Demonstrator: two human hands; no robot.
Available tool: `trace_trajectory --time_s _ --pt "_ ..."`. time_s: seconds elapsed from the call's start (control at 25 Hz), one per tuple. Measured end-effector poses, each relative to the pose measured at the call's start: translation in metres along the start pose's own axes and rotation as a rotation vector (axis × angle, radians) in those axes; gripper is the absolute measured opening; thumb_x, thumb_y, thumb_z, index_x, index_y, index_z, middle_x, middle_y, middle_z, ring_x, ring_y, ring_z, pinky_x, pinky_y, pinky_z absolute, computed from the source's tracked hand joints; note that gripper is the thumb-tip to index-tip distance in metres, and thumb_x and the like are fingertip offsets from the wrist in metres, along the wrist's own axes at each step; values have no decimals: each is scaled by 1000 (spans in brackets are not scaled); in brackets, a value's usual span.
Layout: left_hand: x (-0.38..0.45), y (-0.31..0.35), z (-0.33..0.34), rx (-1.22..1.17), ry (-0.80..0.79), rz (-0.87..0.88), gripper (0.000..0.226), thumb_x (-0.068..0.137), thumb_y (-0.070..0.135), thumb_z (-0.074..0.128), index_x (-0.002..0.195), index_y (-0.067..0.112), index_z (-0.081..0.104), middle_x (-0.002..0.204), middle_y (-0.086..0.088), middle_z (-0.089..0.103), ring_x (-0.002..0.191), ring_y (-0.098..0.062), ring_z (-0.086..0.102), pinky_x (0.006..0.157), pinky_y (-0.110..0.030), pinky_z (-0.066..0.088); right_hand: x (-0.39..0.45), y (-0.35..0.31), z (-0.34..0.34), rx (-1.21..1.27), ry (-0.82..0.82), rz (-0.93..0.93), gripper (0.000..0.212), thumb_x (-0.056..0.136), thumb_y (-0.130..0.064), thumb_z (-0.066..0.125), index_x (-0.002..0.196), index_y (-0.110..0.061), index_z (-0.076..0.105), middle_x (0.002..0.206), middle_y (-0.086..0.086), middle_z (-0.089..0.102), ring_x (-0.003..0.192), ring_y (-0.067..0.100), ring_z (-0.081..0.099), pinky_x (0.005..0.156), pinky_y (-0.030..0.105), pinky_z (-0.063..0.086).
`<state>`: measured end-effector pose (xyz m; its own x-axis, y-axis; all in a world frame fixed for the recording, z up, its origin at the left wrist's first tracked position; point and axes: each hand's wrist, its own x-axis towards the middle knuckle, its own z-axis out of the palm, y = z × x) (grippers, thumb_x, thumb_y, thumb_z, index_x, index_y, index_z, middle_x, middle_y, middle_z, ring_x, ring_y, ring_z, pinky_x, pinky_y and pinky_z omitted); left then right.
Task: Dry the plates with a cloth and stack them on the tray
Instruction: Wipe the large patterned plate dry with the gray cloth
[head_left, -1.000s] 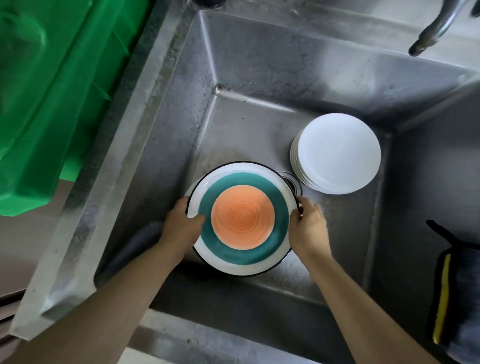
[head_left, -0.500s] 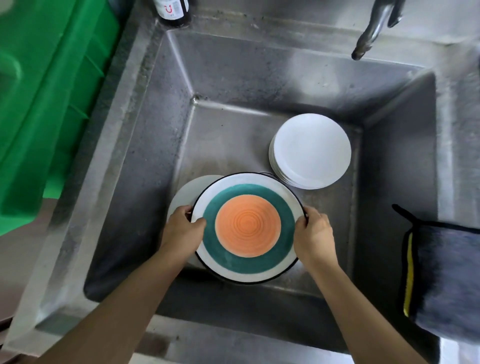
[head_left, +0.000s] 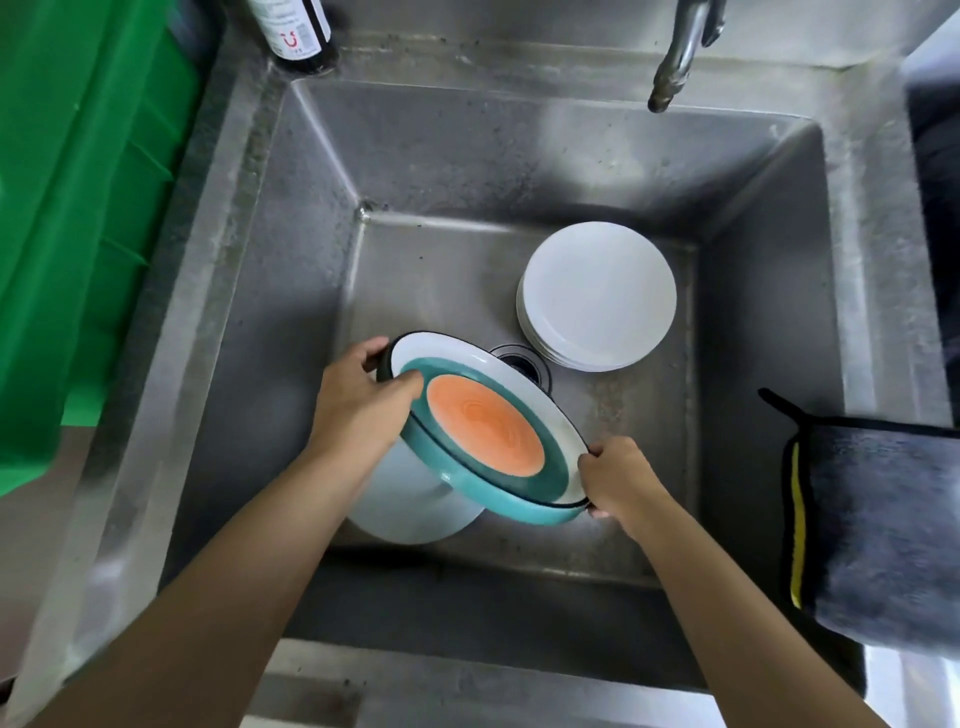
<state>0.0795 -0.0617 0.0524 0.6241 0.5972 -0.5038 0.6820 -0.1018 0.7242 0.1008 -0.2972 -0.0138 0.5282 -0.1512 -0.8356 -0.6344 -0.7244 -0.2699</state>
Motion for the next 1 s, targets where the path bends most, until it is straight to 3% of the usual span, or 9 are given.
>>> trace_trajectory --time_s 0.08,0.16,0.28,0.36,0.44,0.64,0.8,0.92,1.0 --pt "-1 18 4 10 -16 74 50 68 21 71 117 28 66 94 21 67 81 10 64 73 -13 50 -3 -3 -1 63 -62 53 27 100 -2 41 112 5 65 88 20 68 52 24 67 51 29 59" --pt "-4 34 8 74 -33 142 47 67 28 70 113 35 65 87 26 63 82 0 66 71 -18 52 -9 -5 -3 128 -106 89 26 100 2 41 110 5 65 80 18 67 38 16 62 41 21 51" --pt "-8 53 15 166 -34 212 60 68 34 70 127 27 64 99 17 65 94 -11 66 72 -15 48 -14 -6 -5 184 -193 136 20 102 0 49 113 6 64 91 22 71 60 21 69 50 25 51" --pt "-10 63 20 201 -23 239 71 61 42 65 130 26 63 111 10 67 102 -13 66 85 -21 52 -16 -6 -5 198 -265 164 20 103 -3 52 118 7 62 103 26 72 74 26 67 58 26 52" --pt "-11 69 24 227 -21 259 72 60 45 65 130 28 63 117 8 68 105 -14 66 91 -23 51 -19 -5 -3 207 -312 172 22 103 -3 53 119 9 62 108 27 72 77 26 66 59 26 50" --pt "-12 75 29 258 -14 276 56 75 33 75 130 25 64 108 8 67 104 -16 66 82 -18 43 -21 0 0 250 -351 195 19 102 -7 59 115 6 65 107 23 72 77 24 67 60 24 50" --pt "-21 67 30 187 65 245 63 77 31 76 136 18 58 112 16 55 102 -8 60 84 -19 40 -25 1 2 282 -261 174 12 104 -12 57 100 -5 67 96 15 71 72 21 70 50 20 50" --pt "-38 38 29 93 62 111 37 79 29 74 114 19 65 100 11 70 93 -17 68 74 -26 45 -29 6 6 276 -70 46 26 102 -5 48 83 -13 62 77 7 66 62 19 66 43 21 51" --pt "-48 20 26 37 73 15 28 87 25 68 114 20 60 94 9 68 95 -20 67 78 -31 48 -35 10 11 272 48 -39 23 100 -3 44 91 -7 65 80 11 69 71 27 67 60 35 60"
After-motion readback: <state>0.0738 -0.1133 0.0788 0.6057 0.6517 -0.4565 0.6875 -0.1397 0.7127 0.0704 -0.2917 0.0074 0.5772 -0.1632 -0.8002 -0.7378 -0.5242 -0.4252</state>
